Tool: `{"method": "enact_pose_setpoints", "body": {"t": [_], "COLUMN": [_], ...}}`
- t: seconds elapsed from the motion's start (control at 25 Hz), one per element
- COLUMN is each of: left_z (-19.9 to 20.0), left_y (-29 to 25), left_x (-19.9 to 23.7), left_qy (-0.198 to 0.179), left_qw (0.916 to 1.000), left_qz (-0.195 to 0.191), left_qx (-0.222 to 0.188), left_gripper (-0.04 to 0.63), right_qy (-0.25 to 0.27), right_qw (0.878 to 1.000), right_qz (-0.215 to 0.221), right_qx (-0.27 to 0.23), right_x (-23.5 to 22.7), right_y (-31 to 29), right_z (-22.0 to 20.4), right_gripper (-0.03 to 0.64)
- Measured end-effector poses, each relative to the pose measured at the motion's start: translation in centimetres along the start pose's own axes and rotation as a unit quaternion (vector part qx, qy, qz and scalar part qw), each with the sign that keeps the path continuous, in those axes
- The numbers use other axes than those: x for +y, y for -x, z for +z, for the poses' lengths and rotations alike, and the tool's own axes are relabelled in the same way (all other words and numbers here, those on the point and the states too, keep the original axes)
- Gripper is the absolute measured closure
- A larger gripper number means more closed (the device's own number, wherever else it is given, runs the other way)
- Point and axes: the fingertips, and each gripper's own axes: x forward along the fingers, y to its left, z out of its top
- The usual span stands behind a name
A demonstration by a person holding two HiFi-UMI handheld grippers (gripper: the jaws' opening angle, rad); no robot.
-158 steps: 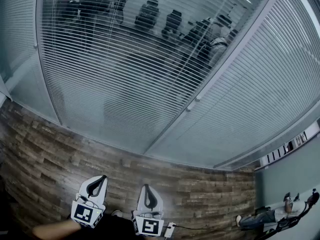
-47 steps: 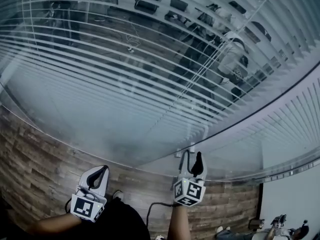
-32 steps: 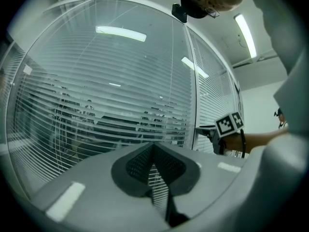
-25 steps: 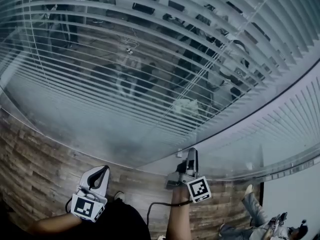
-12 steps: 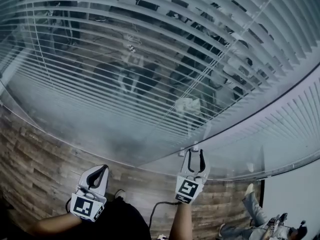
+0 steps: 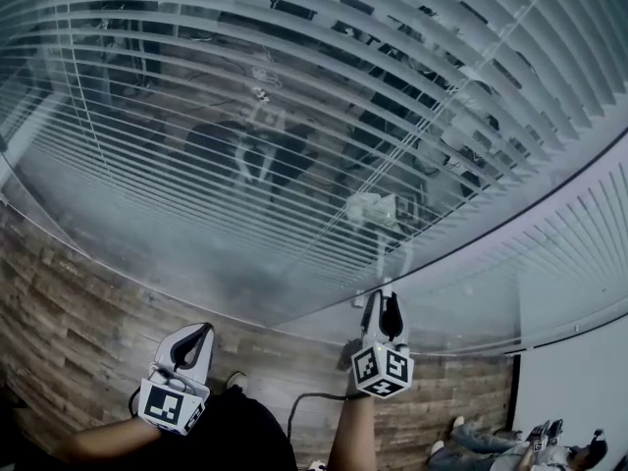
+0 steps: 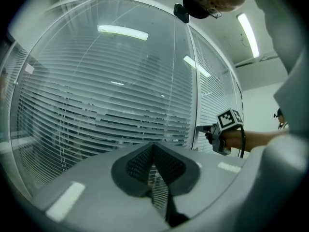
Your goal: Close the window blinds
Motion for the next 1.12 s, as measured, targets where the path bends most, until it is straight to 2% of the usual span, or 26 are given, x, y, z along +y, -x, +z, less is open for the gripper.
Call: {"method": "enact_pose_setpoints", "body": {"t": [0.04,0.08,0.12,0.2,0.24,0.28,0.32,0.36,0.4,0.44,0.52,0.56,0.6,0.64,0.68,0.72,0.8,0.88,0.92,1.04,1.12], "left_z": [0.0,0.0,-0.1,-0.3,-0.3,-0.3,-0.3,-0.2,-0.2,-0.1,-0.2,-0.3,-0.4,-0.4,-0.4,-0.4,-0.4,-0.4,-0.4,-0.4,-0.4], "left_y": [0.0,0.0,0.1,0.2,0.3,0.4,0.6,0.7,0.8,0.8,0.8,0.8,0.8,0.8,1.0,1.1,1.1,1.0,1.0,0.9,0.9], "left_x": [-0.1,-0.2,-0.4,-0.5,-0.4,-0.4,-0.4,-0.4,-0.5,-0.6,-0.6,-0.6,-0.4,-0.2,0.0,0.1,0.1,0.1,0.1,0.3,0.3], "left_qy": [0.000,0.001,0.001,0.003,0.003,0.002,0.002,0.002,0.001,0.001,0.002,0.003,0.004,0.005,0.005,0.006,0.006,0.006,0.006,0.008,0.009], "left_qw": [1.0000,1.0000,1.0000,1.0000,0.9999,0.9999,0.9999,0.9999,0.9999,0.9999,1.0000,1.0000,1.0000,1.0000,1.0000,1.0000,1.0000,0.9999,0.9999,0.9999,0.9999], "left_qz": [-0.001,-0.003,-0.005,-0.008,-0.010,-0.011,-0.013,-0.014,-0.014,-0.013,-0.009,-0.006,-0.003,-0.001,0.001,0.002,0.003,0.004,0.005,0.007,0.008], "left_qx": [-0.001,-0.001,0.000,0.003,0.003,0.003,0.002,0.002,0.002,0.002,0.003,0.004,0.006,0.007,0.008,0.008,0.007,0.007,0.006,0.003,0.005], "left_gripper": [0.594,0.594,0.594,0.594,0.594,0.594,0.594,0.594,0.594,0.594,0.594,0.594,0.594,0.594,0.594,0.594,0.594,0.594,0.594,0.594,0.594], "right_qy": [-0.092,-0.177,-0.256,-0.402,-0.453,-0.479,-0.478,-0.457,-0.418,-0.359,-0.184,-0.080,0.026,0.126,0.215,0.290,0.397,0.455,0.468,0.480,0.485], "right_qw": [0.996,0.983,0.965,0.912,0.887,0.872,0.871,0.883,0.903,0.930,0.982,0.996,1.000,0.992,0.976,0.956,0.916,0.888,0.880,0.872,0.868], "right_qz": [0.019,0.037,0.053,0.072,0.081,0.093,0.100,0.100,0.093,0.078,0.044,0.027,0.009,-0.008,-0.021,-0.031,-0.045,-0.055,-0.059,-0.076,-0.090], "right_qx": [-0.010,-0.019,-0.027,-0.037,-0.042,-0.046,-0.047,-0.043,-0.038,-0.032,-0.022,-0.016,-0.007,0.004,0.015,0.023,0.033,0.041,0.047,0.057,0.055], "right_x": [-0.2,-0.4,-0.6,-1.3,-1.5,-1.3,-1.1,-0.8,-0.7,-0.7,-0.8,-0.7,-0.5,-0.1,0.4,1.0,1.6,1.7,1.7,1.5,1.3], "right_y": [0.0,0.1,0.2,0.4,0.5,0.5,0.4,0.5,0.6,0.8,1.2,1.3,1.4,1.4,1.3,1.2,1.0,0.6,0.4,-0.1,-0.1], "right_z": [0.1,0.1,0.1,-0.5,-0.8,-0.8,-0.6,-0.4,-0.2,0.1,0.6,0.8,0.9,0.8,0.7,0.7,0.5,-0.1,-0.5,-0.7,-0.2], "right_gripper": [0.491,0.491,0.491,0.491,0.489,0.489,0.488,0.485,0.483,0.482,0.419,0.405,0.405,0.405,0.405,0.409,0.435,0.440,0.440,0.440,0.488]}}
